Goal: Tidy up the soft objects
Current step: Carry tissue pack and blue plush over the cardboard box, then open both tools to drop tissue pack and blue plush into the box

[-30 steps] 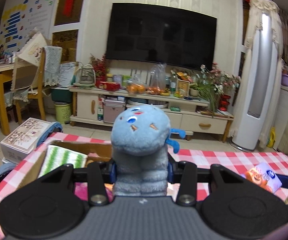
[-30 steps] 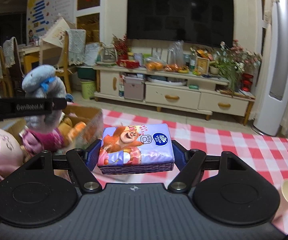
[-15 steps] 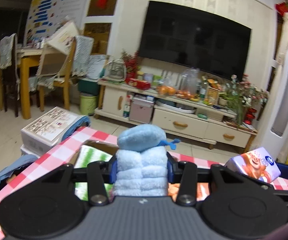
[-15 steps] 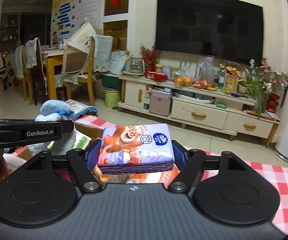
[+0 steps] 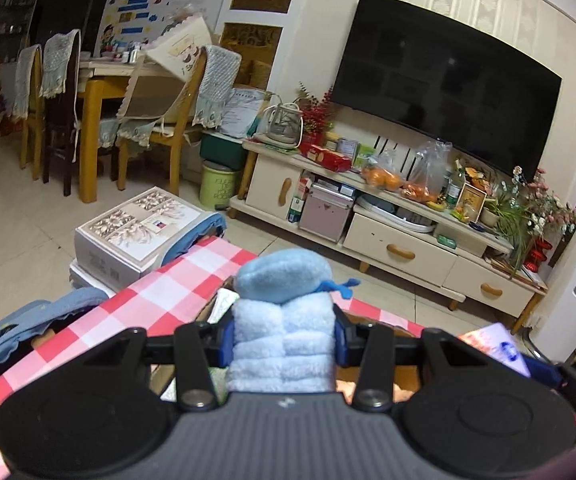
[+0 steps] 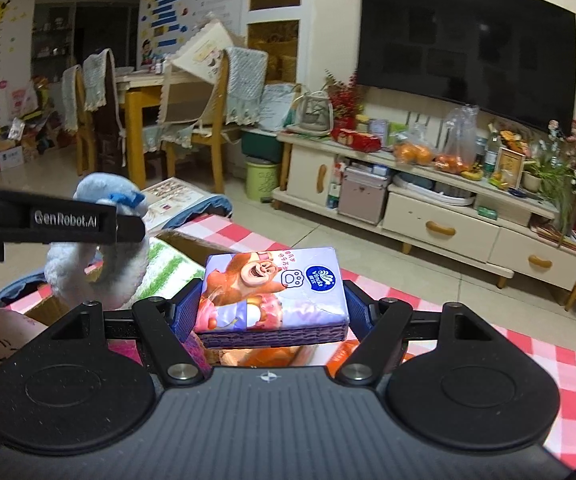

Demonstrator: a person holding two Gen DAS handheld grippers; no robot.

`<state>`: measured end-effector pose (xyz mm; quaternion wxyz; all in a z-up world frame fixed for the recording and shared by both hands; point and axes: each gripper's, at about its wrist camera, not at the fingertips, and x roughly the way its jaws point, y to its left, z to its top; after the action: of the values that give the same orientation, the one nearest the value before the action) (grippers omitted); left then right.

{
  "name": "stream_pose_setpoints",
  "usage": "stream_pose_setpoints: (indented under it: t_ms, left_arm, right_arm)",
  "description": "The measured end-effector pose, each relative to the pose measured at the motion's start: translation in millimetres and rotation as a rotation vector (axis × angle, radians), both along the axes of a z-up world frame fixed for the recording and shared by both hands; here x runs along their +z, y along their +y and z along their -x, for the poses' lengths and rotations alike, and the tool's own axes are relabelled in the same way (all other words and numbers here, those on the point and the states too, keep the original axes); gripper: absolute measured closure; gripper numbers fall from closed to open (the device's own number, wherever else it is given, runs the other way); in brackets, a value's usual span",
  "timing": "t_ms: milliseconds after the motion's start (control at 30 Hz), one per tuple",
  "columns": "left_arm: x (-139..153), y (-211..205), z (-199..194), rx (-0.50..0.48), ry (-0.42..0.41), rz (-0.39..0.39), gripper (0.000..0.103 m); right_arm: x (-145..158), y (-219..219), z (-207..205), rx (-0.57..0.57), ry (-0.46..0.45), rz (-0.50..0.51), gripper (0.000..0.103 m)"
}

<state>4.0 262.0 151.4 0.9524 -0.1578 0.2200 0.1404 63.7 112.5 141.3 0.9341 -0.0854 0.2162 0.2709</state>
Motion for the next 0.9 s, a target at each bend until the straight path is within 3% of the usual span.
stream_pose_setpoints:
  t_ms: [267, 300, 367, 433, 500, 600, 700, 900]
  left_arm:
    - [-6, -2, -11, -0.012, 0.04, -0.002, 0.059]
    - [-7, -2, -13, -0.014, 0.046, -0.003, 0.055]
    - [-9, -3, -14, -0.025, 0.059, 0.006, 0.042]
    - [-9, -4, -12, -0.035, 0.056, 0.016, 0.024]
    - [-8, -7, -10, -0.048, 0.047, 0.011, 0.02]
    - [-5, -12, -4, -0.06, 0.037, -0.007, 0.006]
    - [-1, -19, 8, -0.076, 0.016, -0.031, 0.004]
    - [2, -43, 40, -0.116, -0.011, -0.16, 0.001]
  right_arm:
    - [-8, 11, -13, 0.057, 0.06, 0.008, 0.01]
    - [-9, 11, -13, 0.057, 0.061, 0.004, 0.0]
    - [-11, 6, -10, 0.041, 0.053, 0.01, 0.002]
    - [-8, -2, -5, 0.019, 0.053, -0.006, 0.002]
    - [-3, -13, 3, -0.01, 0.046, -0.037, 0.002]
    - [7, -32, 22, -0.09, 0.025, -0.072, 0.001]
    - [12, -58, 43, -0.183, 0.044, -0.127, 0.001]
    - [11, -105, 88, -0.332, 0.086, -0.199, 0.0]
